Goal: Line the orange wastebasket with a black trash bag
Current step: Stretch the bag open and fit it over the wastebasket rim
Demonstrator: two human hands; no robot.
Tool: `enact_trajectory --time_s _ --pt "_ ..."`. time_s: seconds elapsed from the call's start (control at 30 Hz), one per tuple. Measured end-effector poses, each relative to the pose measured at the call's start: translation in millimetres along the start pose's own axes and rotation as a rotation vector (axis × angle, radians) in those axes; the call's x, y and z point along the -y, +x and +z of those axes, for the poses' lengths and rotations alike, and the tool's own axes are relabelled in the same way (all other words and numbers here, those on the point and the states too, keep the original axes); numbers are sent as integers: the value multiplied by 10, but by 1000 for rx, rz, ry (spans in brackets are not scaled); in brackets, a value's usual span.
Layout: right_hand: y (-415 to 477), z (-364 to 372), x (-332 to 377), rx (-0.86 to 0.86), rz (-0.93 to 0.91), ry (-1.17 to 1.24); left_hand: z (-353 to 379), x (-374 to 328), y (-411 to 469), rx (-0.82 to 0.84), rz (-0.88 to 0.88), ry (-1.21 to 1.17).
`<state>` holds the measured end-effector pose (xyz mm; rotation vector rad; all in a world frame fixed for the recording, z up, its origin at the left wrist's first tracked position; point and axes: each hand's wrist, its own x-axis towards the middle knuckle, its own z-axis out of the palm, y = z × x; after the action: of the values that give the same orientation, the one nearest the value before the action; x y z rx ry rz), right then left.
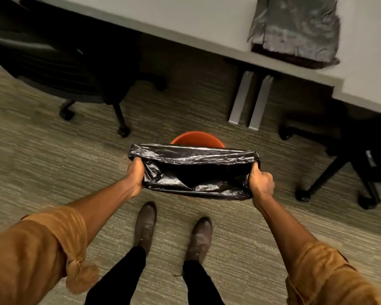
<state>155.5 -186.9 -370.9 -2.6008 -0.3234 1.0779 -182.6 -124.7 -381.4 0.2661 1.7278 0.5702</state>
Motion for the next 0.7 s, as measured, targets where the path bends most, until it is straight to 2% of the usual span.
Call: enact_trajectory --time_s 0.27,0.43,0.57,0.7 --pt "568 710 -471 -53 -64 -97 110 505 843 93 -6 -94" --pt "864 1071 -754 -62 -59 -26 106 793 1175 140 -25 -69" --pt "972 1259 -880 -119 -38 26 -14 1008 1401 130 -44 7" --pt "1028 1429 -1057 -76 -140 -45 -98 1209 1617 77 13 218"
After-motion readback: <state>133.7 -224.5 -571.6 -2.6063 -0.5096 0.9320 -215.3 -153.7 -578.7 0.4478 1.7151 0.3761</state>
